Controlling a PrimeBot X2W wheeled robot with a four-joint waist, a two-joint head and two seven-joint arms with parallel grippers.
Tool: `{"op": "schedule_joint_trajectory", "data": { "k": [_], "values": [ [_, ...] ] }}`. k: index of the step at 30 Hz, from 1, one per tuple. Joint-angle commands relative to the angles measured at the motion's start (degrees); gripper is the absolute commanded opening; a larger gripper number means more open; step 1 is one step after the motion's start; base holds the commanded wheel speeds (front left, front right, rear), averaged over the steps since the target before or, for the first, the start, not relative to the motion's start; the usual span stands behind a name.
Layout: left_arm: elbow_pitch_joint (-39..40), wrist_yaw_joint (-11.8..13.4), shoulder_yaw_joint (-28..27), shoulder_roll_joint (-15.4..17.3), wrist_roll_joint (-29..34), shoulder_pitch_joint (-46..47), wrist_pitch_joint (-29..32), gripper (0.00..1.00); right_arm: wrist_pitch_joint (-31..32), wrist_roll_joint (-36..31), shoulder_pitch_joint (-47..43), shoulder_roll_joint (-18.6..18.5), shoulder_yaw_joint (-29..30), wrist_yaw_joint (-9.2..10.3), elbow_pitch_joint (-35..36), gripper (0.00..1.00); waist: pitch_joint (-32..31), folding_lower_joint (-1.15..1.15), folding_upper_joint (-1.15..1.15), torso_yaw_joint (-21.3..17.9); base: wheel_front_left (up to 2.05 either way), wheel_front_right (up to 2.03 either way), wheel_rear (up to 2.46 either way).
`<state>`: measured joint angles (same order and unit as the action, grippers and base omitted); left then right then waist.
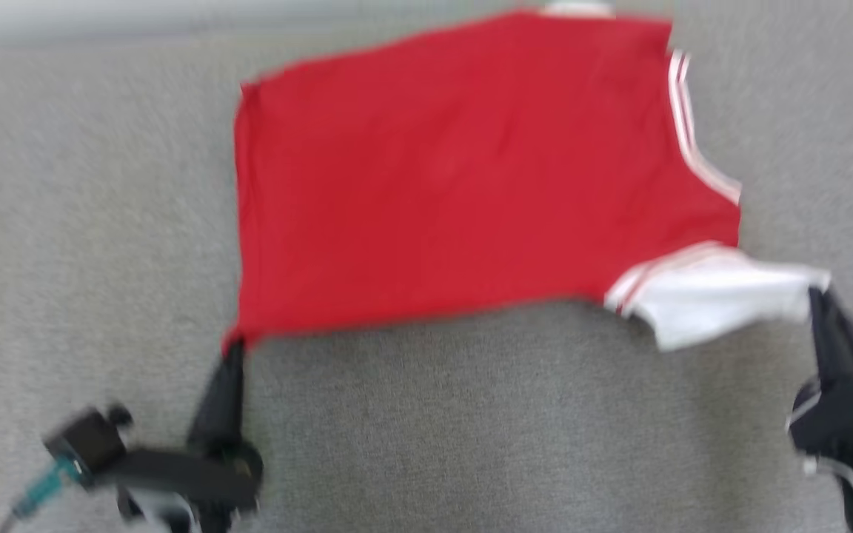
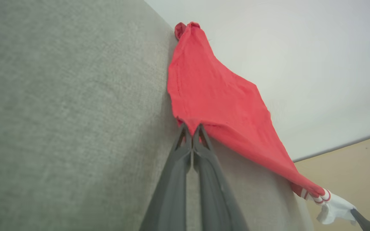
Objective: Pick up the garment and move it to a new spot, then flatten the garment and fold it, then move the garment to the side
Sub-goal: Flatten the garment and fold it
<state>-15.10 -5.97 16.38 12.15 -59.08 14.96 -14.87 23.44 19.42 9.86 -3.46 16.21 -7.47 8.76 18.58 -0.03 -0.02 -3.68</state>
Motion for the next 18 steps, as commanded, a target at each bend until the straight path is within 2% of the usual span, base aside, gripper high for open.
{"op": "schedule_joint_trajectory", "data": {
  "k": [1, 10, 18],
  "values": [
    [-1.0, 0.5, 0.3, -0.1, -0.2, -2.7, 0.1, 0.0, 0.9, -0.8, -1.8, 0.3, 0.1, -0.03, 0.5, 0.0, -6.4, 0.03, 0.02, 0.4, 0.0, 0.0, 0.0],
    [-0.9, 2.7, 1.3, 0.7, -2.1, -12.0, 2.4, 0.0, 7.3, -2.2, -11.8, 0.5, 1.1, -0.03, 1.0, 0.0, -12.7, 0.03, 0.02, 0.8, 0.0, 0.0, 0.0],
    [0.5, 5.1, 2.4, 2.2, -0.5, -16.2, 3.7, 0.0, 10.2, -2.4, -17.1, 0.5, 2.2, -0.03, 0.9, 0.0, -15.5, 0.03, 0.02, 0.8, 0.0, 0.0, 0.0]
  ]
}}
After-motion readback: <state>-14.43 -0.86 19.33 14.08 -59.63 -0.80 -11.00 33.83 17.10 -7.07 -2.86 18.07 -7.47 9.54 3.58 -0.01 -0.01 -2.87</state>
